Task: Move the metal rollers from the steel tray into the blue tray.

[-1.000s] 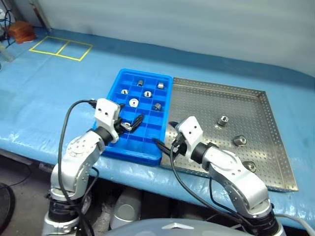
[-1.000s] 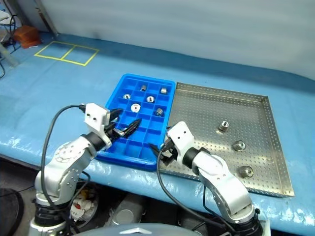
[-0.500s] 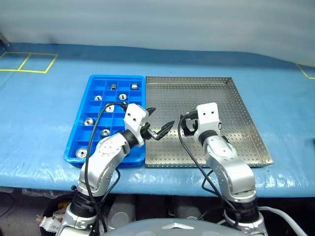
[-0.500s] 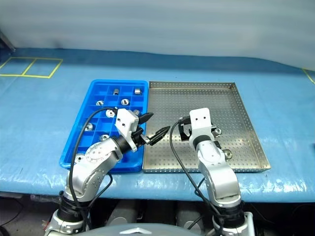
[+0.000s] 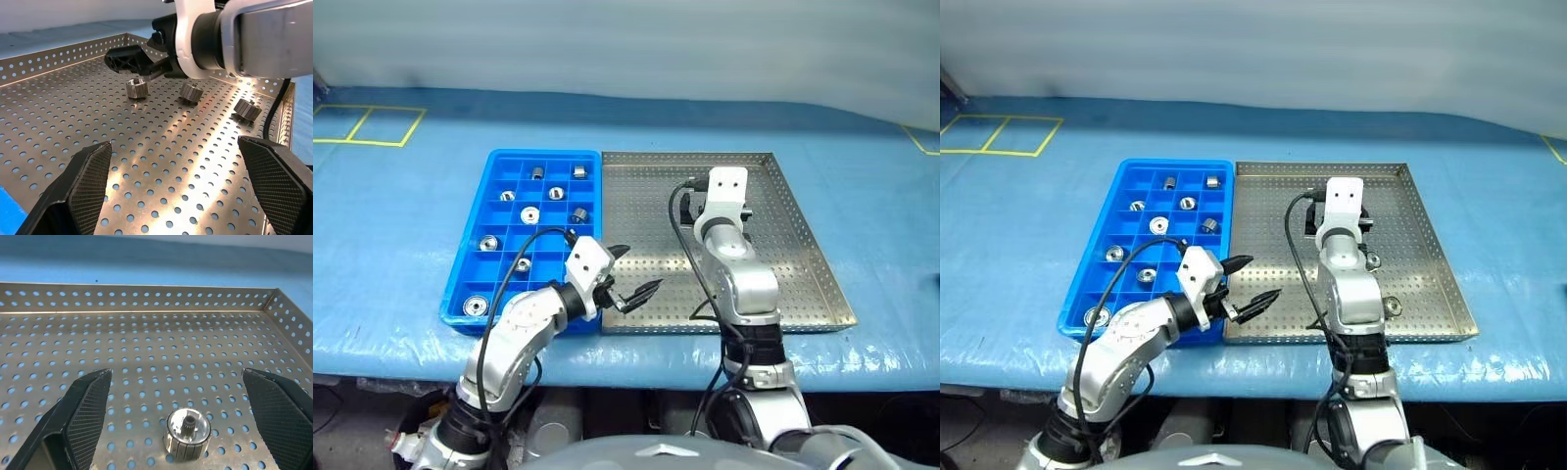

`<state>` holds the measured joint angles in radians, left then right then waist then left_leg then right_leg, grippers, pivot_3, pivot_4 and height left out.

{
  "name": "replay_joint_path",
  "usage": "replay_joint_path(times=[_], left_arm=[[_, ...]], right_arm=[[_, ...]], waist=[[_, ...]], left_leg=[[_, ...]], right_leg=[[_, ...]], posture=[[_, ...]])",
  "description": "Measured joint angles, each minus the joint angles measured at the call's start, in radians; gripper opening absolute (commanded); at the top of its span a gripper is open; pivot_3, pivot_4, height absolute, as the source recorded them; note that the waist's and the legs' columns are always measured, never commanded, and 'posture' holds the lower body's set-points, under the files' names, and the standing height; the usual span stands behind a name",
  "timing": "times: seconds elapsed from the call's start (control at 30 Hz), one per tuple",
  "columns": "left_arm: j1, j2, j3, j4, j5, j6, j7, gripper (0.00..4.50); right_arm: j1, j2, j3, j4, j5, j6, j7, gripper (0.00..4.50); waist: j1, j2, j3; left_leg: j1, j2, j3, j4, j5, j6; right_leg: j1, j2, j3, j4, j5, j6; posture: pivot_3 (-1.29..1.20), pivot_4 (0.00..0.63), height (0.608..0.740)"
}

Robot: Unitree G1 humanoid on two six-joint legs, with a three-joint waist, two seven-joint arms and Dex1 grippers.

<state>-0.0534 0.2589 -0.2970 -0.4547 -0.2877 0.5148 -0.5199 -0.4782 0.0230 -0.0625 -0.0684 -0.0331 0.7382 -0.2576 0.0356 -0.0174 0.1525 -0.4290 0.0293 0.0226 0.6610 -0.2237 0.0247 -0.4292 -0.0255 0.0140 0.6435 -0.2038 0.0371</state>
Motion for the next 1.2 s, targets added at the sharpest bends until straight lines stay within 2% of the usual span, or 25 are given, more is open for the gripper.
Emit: replay_joint_path(times=[0.47,1.07,1.17,1.2], left_arm=[[0.022,-0.012,-0.027,0.001,0.005,-0.036,0.01,4.47],[0.022,-0.002,-0.038,0.003,0.002,-0.042,-0.008,4.47],[0.021,-0.001,-0.039,0.003,0.002,-0.042,-0.008,4.5],[0.021,0.0,-0.039,0.003,0.002,-0.042,-0.008,4.5]], right_arm=[[-0.101,0.011,-0.122,0.272,0.016,-0.123,-0.068,4.5],[-0.133,0.012,-0.161,0.459,0.069,-0.173,-0.069,4.5],[-0.133,0.012,-0.161,0.467,0.079,-0.183,-0.068,3.87],[-0.133,0.012,-0.161,0.468,0.08,-0.184,-0.068,3.53]], waist=[[0.002,0.002,0.001],[0.002,0.004,0.001],[0.002,0.004,0.001],[0.002,0.004,0.001]], left_leg=[[0.0,-0.001,0.0,-0.001,0.0,0.0],[0.0,-0.001,0.0,-0.001,0.0,0.0],[0.001,-0.001,0.0,-0.001,0.0,0.0],[0.001,-0.001,0.0,-0.001,0.0,0.0]], right_leg=[[0.0,0.001,0.0,0.0,0.0,-0.001],[0.0,0.001,0.0,0.0,0.0,-0.001],[0.0,0.001,0.0,0.0,0.0,-0.001],[0.0,0.001,0.0,0.0,0.0,-0.001]], posture=[[0.19,0.15,0.74],[0.19,0.15,0.74],[0.19,0.15,0.74],[0.19,0.15,0.74]])
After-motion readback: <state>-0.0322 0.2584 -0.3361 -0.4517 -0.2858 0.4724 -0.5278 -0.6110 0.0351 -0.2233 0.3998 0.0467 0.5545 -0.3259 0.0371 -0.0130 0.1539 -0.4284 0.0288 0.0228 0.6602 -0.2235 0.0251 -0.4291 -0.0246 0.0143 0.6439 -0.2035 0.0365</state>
